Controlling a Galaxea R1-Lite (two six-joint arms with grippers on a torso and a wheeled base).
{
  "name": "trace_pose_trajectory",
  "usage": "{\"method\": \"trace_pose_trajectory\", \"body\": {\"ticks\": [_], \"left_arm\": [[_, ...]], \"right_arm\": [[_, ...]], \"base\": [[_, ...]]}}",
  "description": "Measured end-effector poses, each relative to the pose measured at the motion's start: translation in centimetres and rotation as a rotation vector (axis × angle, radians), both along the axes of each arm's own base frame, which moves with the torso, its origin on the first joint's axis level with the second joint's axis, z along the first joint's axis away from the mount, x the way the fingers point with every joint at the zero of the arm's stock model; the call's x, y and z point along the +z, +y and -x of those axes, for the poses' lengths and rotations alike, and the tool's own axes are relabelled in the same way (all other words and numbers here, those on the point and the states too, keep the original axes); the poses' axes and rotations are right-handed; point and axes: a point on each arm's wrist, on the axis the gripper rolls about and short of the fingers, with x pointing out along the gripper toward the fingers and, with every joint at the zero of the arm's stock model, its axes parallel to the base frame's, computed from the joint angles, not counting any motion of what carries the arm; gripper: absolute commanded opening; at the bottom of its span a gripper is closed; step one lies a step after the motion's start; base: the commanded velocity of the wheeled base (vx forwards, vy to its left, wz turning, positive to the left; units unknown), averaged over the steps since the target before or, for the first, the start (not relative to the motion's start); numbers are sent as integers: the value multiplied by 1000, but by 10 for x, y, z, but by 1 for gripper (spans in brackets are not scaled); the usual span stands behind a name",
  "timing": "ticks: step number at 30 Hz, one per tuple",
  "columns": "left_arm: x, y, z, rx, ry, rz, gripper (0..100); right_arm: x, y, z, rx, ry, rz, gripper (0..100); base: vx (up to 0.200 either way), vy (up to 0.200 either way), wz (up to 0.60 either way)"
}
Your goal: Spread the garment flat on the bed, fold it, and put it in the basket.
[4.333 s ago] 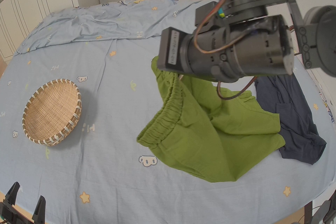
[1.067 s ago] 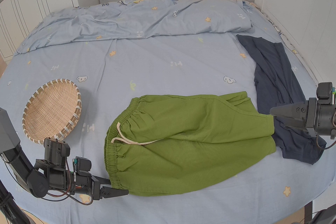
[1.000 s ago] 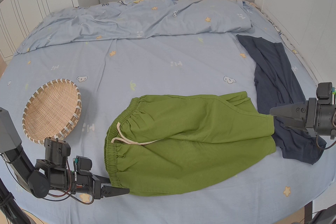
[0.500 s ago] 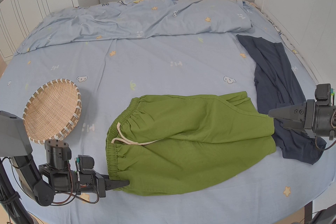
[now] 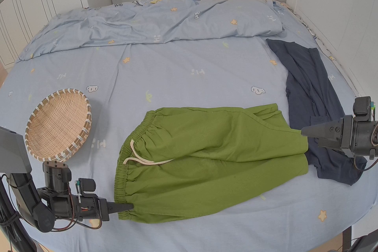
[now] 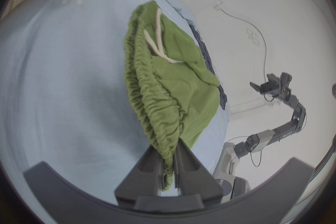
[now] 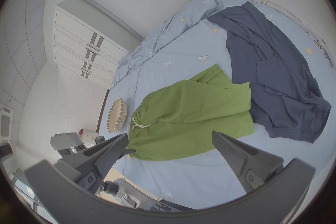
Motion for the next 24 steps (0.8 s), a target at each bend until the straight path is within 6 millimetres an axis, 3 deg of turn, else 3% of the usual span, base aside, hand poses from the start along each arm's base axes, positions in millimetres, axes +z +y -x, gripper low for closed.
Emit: {"method": "trace_pose_trajectory", "body": {"ticks": [6,12,24], "left_arm": [[-1,25,4,88,52,39,0],[0,32,6,107,57,59,0],[7,33,9,92,29,78,0]], "right_arm": [[-18,-4,2,66,38,64,100],[-39,-22,-4,96,99,58,100],[-99,-73,-46,114,249,-4,100]], "base": [[0,0,0],[0,0,0],[0,0,0]]}}
